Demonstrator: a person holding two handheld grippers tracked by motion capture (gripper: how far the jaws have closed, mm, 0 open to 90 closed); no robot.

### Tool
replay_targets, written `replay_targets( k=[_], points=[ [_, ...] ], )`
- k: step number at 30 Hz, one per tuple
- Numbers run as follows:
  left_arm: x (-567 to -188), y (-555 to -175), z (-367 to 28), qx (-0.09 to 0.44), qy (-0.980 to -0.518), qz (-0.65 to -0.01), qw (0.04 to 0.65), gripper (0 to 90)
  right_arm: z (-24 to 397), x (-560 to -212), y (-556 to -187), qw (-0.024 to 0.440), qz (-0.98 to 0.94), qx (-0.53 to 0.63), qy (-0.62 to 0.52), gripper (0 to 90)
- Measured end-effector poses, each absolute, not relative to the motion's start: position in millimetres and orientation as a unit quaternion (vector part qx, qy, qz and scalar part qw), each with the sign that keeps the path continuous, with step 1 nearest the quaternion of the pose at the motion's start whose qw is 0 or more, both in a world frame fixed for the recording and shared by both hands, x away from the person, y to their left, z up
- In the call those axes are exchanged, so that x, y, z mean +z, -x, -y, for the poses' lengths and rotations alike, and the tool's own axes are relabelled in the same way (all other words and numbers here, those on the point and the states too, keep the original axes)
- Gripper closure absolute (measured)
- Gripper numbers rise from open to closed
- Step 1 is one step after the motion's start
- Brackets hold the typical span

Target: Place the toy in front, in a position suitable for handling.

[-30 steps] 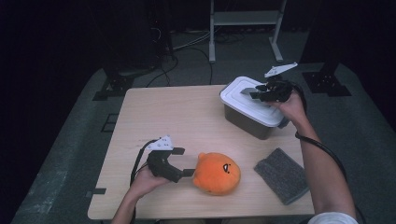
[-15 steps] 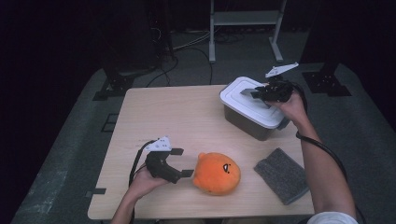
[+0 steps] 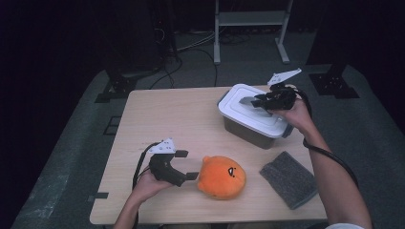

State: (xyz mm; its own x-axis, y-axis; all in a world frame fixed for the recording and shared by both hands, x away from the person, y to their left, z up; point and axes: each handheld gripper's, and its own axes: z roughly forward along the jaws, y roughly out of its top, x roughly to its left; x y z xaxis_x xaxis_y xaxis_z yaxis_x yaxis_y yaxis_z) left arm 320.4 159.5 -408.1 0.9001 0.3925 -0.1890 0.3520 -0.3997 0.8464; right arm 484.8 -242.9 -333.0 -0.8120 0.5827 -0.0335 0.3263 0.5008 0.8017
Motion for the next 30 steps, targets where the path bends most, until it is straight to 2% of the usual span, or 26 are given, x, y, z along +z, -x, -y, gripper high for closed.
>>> replay_targets(
  k=[30],
  points=[
    [-404.6,-317.3,-166.8,0.027,-0.83,-0.226,0.51,4.1,186.2,-331.8,-464.2,0.086,-0.883,0.431,-0.166,65.6]
  ],
)
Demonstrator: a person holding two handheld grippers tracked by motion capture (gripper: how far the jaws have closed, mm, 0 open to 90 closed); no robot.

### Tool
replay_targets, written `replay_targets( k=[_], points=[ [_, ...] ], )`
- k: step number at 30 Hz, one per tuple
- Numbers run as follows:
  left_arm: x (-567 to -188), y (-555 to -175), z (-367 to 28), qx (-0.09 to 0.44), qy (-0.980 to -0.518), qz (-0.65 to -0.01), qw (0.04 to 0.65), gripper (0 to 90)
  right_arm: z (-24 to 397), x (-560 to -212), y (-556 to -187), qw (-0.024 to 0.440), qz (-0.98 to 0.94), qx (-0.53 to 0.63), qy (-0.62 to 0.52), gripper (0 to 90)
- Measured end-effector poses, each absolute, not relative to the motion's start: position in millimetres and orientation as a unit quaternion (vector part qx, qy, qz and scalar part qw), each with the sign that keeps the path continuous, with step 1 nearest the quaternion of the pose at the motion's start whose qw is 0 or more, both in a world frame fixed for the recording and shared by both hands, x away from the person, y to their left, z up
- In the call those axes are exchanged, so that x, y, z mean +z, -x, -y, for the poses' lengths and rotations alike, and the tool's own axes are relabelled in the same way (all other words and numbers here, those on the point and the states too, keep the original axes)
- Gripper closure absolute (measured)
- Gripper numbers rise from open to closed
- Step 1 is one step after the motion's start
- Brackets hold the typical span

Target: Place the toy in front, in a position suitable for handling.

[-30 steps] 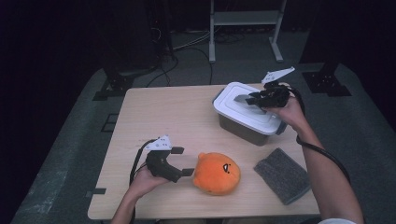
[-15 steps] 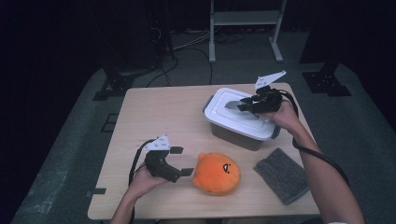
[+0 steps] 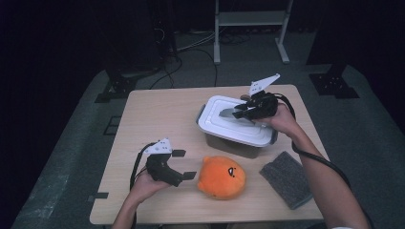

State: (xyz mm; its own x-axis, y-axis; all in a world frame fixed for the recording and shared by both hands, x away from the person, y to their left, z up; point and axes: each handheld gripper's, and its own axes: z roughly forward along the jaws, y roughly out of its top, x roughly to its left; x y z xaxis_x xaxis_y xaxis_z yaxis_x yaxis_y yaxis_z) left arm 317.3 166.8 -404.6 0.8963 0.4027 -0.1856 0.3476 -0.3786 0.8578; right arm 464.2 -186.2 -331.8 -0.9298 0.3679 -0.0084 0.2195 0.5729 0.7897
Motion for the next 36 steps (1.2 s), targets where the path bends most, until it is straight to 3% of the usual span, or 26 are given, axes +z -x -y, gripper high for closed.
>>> replay_targets(
  k=[36],
  points=[
    [-402.2,-315.8,-170.3,0.03,-0.825,-0.226,0.516,4.2,161.3,-331.5,-464.0,0.072,-0.888,0.432,-0.139,65.6]
  ],
)
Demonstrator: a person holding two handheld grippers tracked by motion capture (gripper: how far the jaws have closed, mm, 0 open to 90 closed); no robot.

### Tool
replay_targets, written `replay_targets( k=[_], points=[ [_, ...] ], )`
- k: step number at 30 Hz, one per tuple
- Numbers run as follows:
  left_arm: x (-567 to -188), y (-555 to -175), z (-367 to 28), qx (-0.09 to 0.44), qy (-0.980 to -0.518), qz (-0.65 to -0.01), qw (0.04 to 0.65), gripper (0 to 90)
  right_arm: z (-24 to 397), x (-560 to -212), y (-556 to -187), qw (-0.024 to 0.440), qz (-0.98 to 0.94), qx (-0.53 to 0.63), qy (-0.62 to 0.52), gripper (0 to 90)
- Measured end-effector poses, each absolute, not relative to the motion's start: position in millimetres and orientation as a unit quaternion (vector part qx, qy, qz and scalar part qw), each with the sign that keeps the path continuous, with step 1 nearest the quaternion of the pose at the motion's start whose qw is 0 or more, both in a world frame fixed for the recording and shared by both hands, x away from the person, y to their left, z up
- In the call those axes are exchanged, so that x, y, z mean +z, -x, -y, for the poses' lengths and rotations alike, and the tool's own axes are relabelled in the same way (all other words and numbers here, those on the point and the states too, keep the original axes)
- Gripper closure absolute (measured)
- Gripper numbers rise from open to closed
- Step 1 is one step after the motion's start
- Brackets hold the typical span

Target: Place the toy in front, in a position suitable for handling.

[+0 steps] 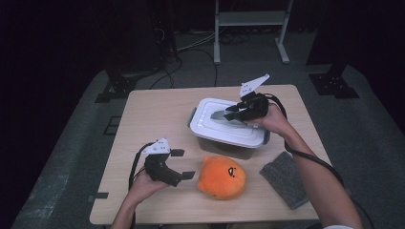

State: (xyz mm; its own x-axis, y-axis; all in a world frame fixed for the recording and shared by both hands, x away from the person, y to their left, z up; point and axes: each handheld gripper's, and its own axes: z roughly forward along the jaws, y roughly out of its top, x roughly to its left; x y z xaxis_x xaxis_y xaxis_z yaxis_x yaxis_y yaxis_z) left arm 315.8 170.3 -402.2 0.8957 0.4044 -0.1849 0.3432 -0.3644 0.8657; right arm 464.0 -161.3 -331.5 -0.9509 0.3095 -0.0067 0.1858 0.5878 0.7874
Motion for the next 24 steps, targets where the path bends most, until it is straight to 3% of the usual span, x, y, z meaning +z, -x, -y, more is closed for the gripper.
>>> replay_targets(
  k=[24],
  points=[
    [-401.8,-314.7,-169.3,0.03,-0.827,-0.223,0.516,4.1,173.9,-333.2,-456.8,0.086,-0.878,0.443,-0.157,56.8]
  ],
)
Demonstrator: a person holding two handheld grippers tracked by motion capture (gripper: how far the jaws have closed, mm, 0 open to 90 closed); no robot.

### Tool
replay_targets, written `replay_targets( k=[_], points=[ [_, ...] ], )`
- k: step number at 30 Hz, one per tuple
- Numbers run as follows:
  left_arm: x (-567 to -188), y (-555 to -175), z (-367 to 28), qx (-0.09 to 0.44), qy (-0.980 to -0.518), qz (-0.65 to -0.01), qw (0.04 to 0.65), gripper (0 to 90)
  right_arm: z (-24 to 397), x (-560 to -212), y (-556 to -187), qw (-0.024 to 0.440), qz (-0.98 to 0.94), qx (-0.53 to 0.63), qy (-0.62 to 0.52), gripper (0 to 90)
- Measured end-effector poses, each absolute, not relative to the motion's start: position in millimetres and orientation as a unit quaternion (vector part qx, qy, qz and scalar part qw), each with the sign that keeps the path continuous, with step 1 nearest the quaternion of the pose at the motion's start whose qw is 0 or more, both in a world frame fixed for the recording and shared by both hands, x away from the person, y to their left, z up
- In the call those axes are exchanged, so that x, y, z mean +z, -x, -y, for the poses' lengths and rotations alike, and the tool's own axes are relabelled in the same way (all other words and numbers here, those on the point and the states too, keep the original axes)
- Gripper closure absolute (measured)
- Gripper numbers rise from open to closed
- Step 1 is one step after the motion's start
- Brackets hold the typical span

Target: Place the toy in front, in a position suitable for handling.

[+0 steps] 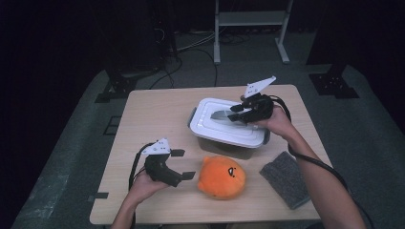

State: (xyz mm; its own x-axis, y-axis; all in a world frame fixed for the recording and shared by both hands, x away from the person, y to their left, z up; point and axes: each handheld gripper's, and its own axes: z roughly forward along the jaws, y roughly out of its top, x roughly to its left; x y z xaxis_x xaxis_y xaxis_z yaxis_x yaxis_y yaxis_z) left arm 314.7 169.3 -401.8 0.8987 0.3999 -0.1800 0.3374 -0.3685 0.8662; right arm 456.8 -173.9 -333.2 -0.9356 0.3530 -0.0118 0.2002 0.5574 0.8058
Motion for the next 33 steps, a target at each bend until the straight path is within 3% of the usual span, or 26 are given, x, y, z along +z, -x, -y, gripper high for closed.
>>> replay_targets(
  k=[12,33],
  points=[
    [-401.2,-314.1,-170.1,0.03,-0.826,-0.223,0.517,4.2,169.7,-336.3,-455.6,0.094,-0.88,0.441,-0.149,62.8],
    [-401.3,-314.5,-170.9,0.03,-0.826,-0.222,0.518,4.1,167.7,-334.7,-457.3,0.088,-0.884,0.438,-0.141,65.6]
  ],
)
